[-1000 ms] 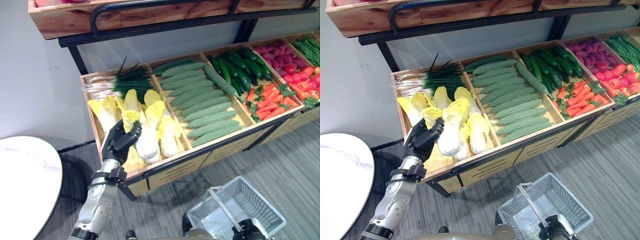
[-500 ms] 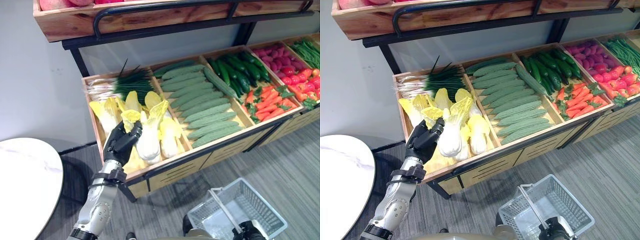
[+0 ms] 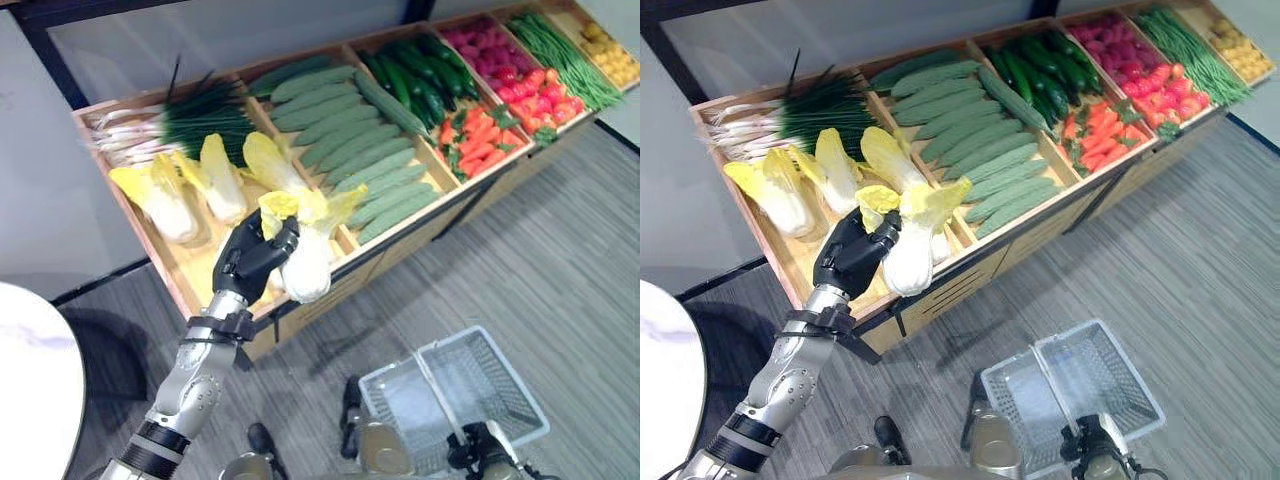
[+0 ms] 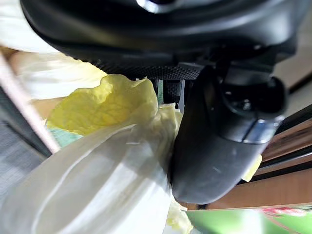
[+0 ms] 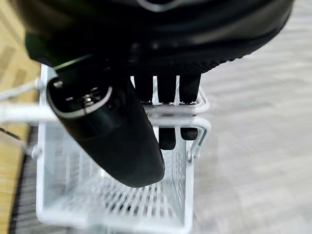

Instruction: Get the vegetables into the basket

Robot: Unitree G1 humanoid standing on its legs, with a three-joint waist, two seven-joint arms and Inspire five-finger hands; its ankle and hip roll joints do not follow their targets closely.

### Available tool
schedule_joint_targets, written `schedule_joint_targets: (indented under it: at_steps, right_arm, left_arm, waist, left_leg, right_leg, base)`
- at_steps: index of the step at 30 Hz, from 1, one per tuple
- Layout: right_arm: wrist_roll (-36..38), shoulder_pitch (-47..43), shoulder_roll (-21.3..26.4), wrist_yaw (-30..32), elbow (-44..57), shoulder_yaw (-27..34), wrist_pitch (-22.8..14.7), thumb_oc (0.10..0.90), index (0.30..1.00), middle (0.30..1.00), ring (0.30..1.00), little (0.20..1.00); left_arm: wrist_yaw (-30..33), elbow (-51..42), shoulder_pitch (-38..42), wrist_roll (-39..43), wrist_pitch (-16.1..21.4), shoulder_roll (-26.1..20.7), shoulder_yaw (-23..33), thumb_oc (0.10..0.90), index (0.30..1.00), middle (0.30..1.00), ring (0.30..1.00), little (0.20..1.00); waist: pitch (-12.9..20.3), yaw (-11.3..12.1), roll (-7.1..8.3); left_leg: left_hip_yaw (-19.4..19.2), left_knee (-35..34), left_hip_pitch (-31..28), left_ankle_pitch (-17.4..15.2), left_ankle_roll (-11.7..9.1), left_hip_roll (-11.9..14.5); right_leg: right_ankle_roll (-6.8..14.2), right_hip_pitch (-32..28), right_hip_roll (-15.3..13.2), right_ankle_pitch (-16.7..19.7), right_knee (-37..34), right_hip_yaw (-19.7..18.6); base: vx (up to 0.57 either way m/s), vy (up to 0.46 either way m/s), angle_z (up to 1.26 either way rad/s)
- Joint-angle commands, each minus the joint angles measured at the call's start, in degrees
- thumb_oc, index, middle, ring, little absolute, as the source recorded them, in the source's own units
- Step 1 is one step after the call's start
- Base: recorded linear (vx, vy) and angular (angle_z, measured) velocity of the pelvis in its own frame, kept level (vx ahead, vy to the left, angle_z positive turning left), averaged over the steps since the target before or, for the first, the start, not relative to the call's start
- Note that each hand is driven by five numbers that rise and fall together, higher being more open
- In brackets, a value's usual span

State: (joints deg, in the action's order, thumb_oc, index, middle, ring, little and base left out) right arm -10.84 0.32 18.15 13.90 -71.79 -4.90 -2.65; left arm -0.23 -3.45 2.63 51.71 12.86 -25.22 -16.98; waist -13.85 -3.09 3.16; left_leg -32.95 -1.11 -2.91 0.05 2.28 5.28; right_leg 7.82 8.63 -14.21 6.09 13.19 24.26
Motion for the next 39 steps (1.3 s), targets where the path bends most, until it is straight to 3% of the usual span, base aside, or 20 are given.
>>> schedule_joint_targets:
  at_steps: [1,5,10,12,17,19,20,21,23,24,25,27,36,39]
  right_arm:
    - [-0.3,1.8,1.7,1.0,-0.5,-3.2,-0.3,0.400,0.300,0.300,0.300,0.300]
    - [0.0,0.9,1.7,1.3,0.7,-3.8,-0.7,0.400,0.300,0.300,0.300,0.300]
    - [0.5,0.6,1.6,1.8,1.9,-4.3,-1.3,0.400,0.300,0.300,0.300,0.300]
    - [1.3,1.5,2.2,2.2,2.3,-3.8,-1.7,0.400,0.300,0.300,0.300,0.300]
    - [2.9,2.7,3.2,3.1,1.9,-2.3,-2.0,0.400,0.300,0.300,0.300,0.300]
    - [3.5,2.9,4.0,3.4,1.6,-1.7,-2.1,0.400,0.300,0.300,0.300,0.300]
    - [3.4,2.7,4.5,3.5,1.5,-1.8,-2.1,0.400,0.300,0.300,0.300,0.300]
    - [3.3,1.9,5.3,3.7,1.4,-2.2,-2.1,0.400,0.300,0.300,0.300,0.300]
    - [3.4,0.1,6.0,3.8,0.7,-2.7,-2.3,0.400,0.300,0.300,0.300,0.300]
    - [3.1,-0.8,6.7,3.9,0.6,-4.1,-2.7,0.400,0.300,0.300,0.300,0.300]
    - [3.1,-0.8,6.8,3.9,0.5,-4.1,-2.7,0.400,0.300,0.300,0.300,0.300]
    - [3.2,-1.5,6.8,4.1,-0.4,-4.7,-3.0,0.400,0.300,0.300,0.300,0.300]
    - [3.8,-0.9,5.9,3.5,-1.0,-5.0,-2.9,0.400,0.300,0.300,0.300,0.300]
    - [3.6,-0.5,5.4,3.4,-0.8,-4.7,-2.6,0.400,0.300,0.300,0.300,0.300]
  left_arm:
    - [-3.2,-9.8,2.2,-1.6,4.5,0.1,2.9,0.400,0.300,0.300,0.300,0.300]
    - [-3.5,-9.9,1.9,-2.6,4.3,-0.3,3.3,0.400,0.300,0.300,0.300,0.300]
    - [-3.3,-9.4,0.7,-2.4,4.9,0.2,4.8,0.400,0.300,0.300,0.300,0.300]
    - [-3.0,-8.8,0.5,-2.1,4.9,1.3,5.0,0.400,0.300,0.300,0.300,0.300]
    - [-3.2,-8.2,0.6,-2.2,4.6,2.8,4.4,0.400,0.300,0.300,0.300,0.300]
    - [-3.2,-7.6,0.7,-2.3,4.7,3.6,4.5,0.400,0.300,0.300,0.300,0.300]
    - [-3.2,-7.5,1.0,-2.1,4.9,3.9,4.3,0.400,0.300,0.300,0.300,0.300]
    - [-3.0,-7.3,1.7,-2.4,5.3,4.3,3.6,0.400,0.300,0.300,0.300,0.300]
    - [-2.9,-7.1,2.1,-2.9,5.5,4.7,3.2,0.400,0.300,0.300,0.300,0.300]
    - [-2.1,-7.2,1.8,-3.2,6.5,5.2,3.8,0.400,0.300,0.300,0.300,0.300]
    - [-2.1,-7.2,1.8,-3.2,6.5,5.2,3.8,0.400,0.300,0.300,0.300,0.300]
    - [-1.1,-7.4,1.6,-3.3,7.2,5.3,4.0,0.400,0.300,0.300,0.300,0.300]
    - [-0.9,-7.6,0.7,-2.5,6.9,4.1,3.2,0.400,0.300,0.300,0.300,0.300]
    - [-0.7,-7.7,0.1,-2.5,6.8,3.3,3.2,0.400,0.300,0.300,0.300,0.300]
  waist:
    - [5.4,0.3,1.49]
    - [7.4,1.3,2.52]
    - [8.4,1.2,1.89]
    - [8.0,0.1,0.83]
    - [6.9,-1.8,-1.06]
    - [6.4,-2.2,-1.78]
    - [5.9,-1.7,-1.95]
    - [4.9,-0.3,-2.36]
    - [4.5,1.3,-1.90]
    - [4.0,3.4,-1.51]
    - [4.0,3.3,-1.51]
    - [3.5,4.5,-1.82]
    - [4.6,4.0,-1.29]
    - [5.1,3.8,-0.88]
  left_leg:
    - [5.7,-0.8,-0.5,-1.7,-3.5,0.2]
    - [1.0,0.2,-0.3,-0.6,-4.5,1.5]
    - [-3.1,-0.4,-0.4,3.7,-7.5,5.3]
    - [-3.5,-1.1,-0.3,7.3,-10.0,8.6]
    - [-4.5,-1.0,-0.1,11.1,-13.1,12.8]
    - [-4.3,2.3,0.6,11.5,-14.4,14.9]
    - [-1.3,3.7,1.5,11.9,-14.6,14.5]
    - [6.6,5.1,3.5,12.1,-13.9,12.2]
    - [16.5,3.9,6.7,9.4,-11.0,7.6]
    - [28.8,1.4,8.7,7.2,-9.5,3.3]
    - [28.8,1.4,8.7,7.1,-9.5,3.3]
    - [35.3,1.0,10.1,7.0,-9.1,0.0]
    - [33.2,0.7,6.5,4.0,-6.2,-1.8]
    - [31.3,0.9,5.5,2.4,-4.8,-2.8]
  right_leg:
    - [5.6,-3.8,-7.2,3.6,-0.1,-2.7]
    - [6.0,-9.2,-6.4,2.8,-4.2,0.0]
    - [4.5,-9.9,-2.6,-1.2,-10.1,0.5]
    - [3.0,-10.2,0.5,-3.2,-11.8,0.0]
    - [1.2,-10.7,4.6,-5.1,-13.7,-0.6]
    - [0.0,-11.5,6.4,-5.9,-15.2,-1.5]
    - [-0.4,-11.6,6.9,-6.3,-15.5,-2.4]
    - [-0.6,-11.5,7.4,-6.4,-15.9,-3.7]
    - [-0.9,-10.1,7.4,-5.0,-16.3,-6.4]
    - [-1.2,-8.9,8.3,-4.4,-16.1,-12.7]
    - [-1.1,-9.0,8.3,-4.5,-16.1,-12.6]
    - [-1.6,-8.8,9.5,-4.7,-15.7,-15.3]
    - [-1.2,-9.2,8.5,-6.3,-12.5,-19.0]
    - [0.0,-8.3,7.4,-6.1,-11.3,-20.9]
  base:
    - [-0.11,-0.043,-0.36]
    - [-0.08,-0.179,-0.81]
    - [-0.02,-0.284,-0.80]
    - [-0.02,-0.412,-0.32]
    - [-0.04,-0.302,-0.24]
    - [0.02,-0.267,-0.20]
    - [0.02,-0.190,-0.49]
    - [-0.06,-0.136,-0.79]
    - [-0.02,-0.167,-1.19]
    - [0.10,-0.155,-1.10]
    - [0.12,-0.120,-1.10]
    - [0.06,-0.009,-1.39]
    - [0.08,0.121,-0.46]
    - [0.04,0.191,-0.27]
